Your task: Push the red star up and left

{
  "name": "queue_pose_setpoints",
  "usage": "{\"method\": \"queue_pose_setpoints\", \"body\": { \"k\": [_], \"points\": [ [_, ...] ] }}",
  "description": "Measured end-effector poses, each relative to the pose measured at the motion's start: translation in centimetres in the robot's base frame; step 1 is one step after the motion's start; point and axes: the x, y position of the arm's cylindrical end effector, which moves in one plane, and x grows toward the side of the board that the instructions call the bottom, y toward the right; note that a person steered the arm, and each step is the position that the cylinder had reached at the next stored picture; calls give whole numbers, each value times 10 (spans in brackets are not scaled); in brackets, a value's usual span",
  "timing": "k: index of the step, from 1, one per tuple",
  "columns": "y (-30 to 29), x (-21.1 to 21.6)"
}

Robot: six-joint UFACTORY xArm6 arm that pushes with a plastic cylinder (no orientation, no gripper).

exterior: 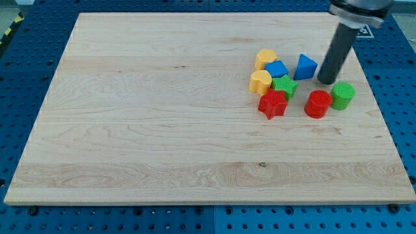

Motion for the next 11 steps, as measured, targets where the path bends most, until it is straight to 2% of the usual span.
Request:
{"method": "queue_pose_setpoints", "body": {
  "k": [2,3,4,5,8,11],
  "points": [
    [7,35],
    [7,35],
    [1,43],
    [-26,69],
    [-160,72],
    [-167,49]
  ]
}}
